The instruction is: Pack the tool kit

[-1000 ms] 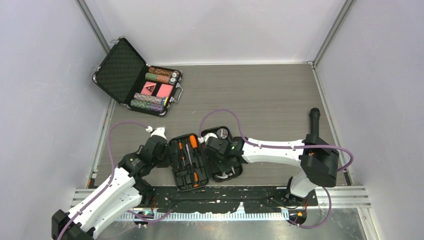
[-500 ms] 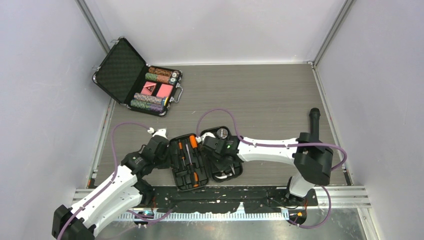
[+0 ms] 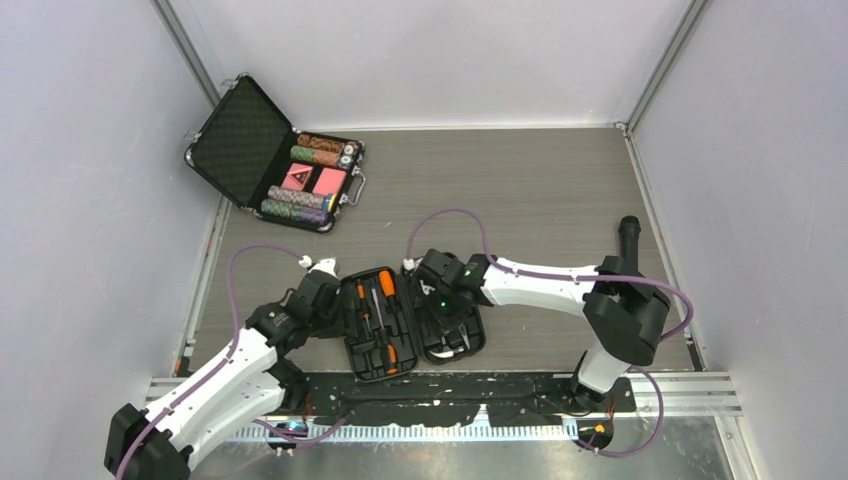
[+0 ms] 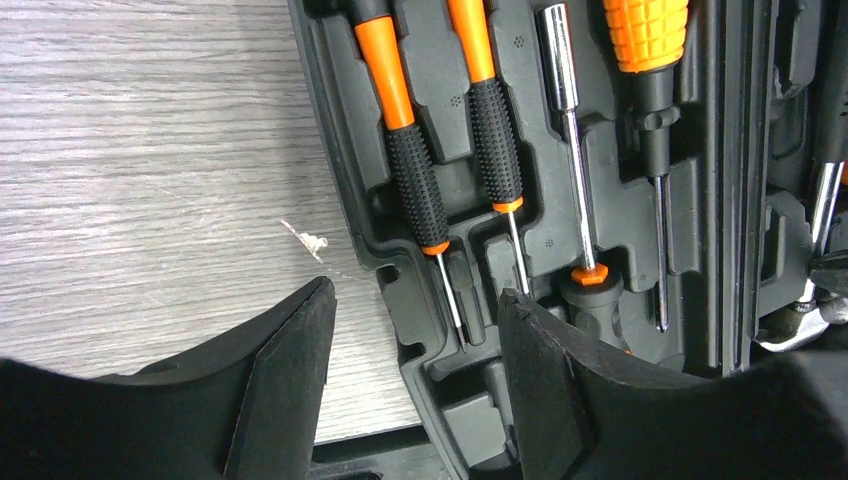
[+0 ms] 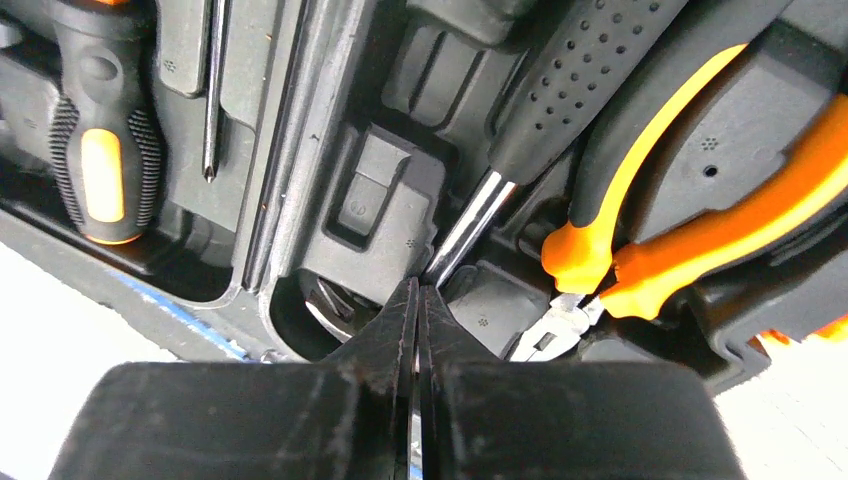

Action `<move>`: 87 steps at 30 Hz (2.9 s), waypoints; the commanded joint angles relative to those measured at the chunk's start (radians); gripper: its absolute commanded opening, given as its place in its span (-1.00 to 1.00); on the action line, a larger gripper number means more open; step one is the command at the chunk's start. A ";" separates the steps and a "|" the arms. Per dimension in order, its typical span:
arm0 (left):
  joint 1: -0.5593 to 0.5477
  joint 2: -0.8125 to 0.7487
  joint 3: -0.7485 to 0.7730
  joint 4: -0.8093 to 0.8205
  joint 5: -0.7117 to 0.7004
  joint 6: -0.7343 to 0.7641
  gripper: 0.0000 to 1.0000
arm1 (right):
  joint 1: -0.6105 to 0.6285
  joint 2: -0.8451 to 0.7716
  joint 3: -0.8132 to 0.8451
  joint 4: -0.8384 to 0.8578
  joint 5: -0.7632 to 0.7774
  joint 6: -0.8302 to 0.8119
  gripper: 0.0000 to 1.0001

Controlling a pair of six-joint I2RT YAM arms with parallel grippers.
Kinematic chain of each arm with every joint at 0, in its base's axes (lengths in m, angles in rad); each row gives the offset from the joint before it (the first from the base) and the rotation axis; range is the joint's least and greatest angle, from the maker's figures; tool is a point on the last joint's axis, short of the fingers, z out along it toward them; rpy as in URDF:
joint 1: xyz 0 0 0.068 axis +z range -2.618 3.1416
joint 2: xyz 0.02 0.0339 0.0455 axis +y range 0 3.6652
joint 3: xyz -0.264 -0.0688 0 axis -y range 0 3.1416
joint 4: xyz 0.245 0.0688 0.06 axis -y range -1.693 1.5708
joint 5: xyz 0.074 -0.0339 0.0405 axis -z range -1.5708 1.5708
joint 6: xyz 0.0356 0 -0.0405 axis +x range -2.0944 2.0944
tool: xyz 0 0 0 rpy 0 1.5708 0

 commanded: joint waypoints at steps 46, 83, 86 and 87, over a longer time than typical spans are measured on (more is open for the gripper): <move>-0.156 0.264 0.307 0.349 0.071 -0.072 -0.30 | -0.075 -0.280 -0.116 0.165 0.107 -0.027 -0.72; -0.146 0.877 0.455 0.479 0.359 -0.161 -0.90 | 0.095 -0.371 -0.420 0.398 -0.042 -0.119 -0.82; -0.145 0.877 0.420 0.495 0.348 -0.188 -0.93 | 0.095 -0.333 -0.382 0.343 -0.009 -0.112 -0.85; -0.141 0.878 0.406 0.508 0.343 -0.200 -0.96 | 0.095 -0.328 -0.376 0.331 -0.004 -0.110 -0.85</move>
